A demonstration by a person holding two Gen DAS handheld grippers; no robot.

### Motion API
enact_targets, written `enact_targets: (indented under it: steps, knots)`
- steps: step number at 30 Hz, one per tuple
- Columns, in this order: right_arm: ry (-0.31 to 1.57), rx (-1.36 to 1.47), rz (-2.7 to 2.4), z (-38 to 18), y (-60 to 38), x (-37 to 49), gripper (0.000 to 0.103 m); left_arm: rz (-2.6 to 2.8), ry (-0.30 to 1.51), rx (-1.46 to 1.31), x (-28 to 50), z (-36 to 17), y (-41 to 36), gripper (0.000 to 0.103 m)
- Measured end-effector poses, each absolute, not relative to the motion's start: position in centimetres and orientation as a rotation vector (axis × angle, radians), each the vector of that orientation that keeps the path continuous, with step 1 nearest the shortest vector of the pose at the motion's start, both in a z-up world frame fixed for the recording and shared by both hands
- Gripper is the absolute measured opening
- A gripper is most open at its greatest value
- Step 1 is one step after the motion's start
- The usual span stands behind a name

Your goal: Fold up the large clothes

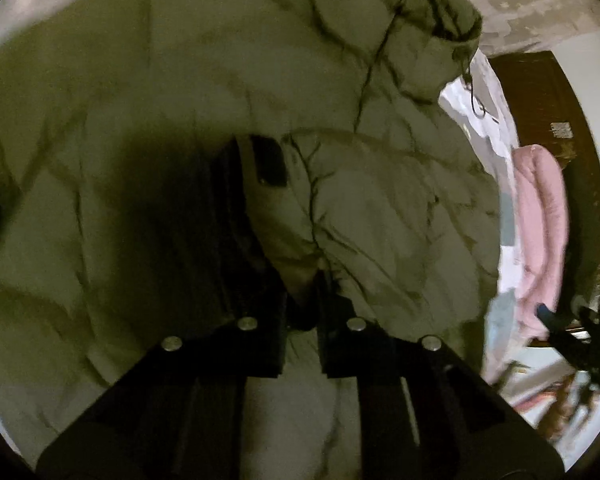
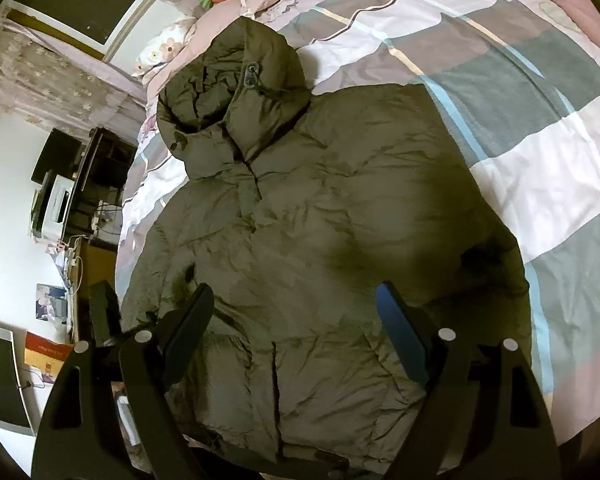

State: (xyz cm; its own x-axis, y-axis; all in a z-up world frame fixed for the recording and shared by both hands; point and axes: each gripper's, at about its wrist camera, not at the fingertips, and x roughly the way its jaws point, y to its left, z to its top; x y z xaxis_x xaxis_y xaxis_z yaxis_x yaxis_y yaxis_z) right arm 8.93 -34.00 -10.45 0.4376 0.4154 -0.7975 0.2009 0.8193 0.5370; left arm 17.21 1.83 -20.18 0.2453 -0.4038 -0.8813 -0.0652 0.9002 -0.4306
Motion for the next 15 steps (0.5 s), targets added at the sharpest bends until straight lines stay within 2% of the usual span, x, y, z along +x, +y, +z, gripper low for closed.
enact_targets:
  steps: [7,9,12,14,15]
  knots:
    - [1.119,0.609,0.117,-10.6,-34.7,9.1,0.084,-0.188,0.952,-0.107,18.4,-14.2,-0.8,0.013]
    - [1.126,0.594,0.106,-10.9,-34.8,9.2,0.084,-0.149,1.004,-0.110,19.3,-14.8,-0.7,0.017]
    - [1.161,0.582,0.093,-12.1,-34.7,9.6,0.083,-0.106,1.208,-0.207,20.5,-19.1,0.9,0.021]
    - [1.185,0.596,0.094,-13.1,-34.8,9.8,0.083,-0.093,1.250,-0.235,20.6,-20.6,2.0,0.026]
    - [1.197,0.608,0.090,-13.7,-34.9,10.0,0.084,-0.072,1.253,-0.234,20.6,-20.6,2.5,0.041]
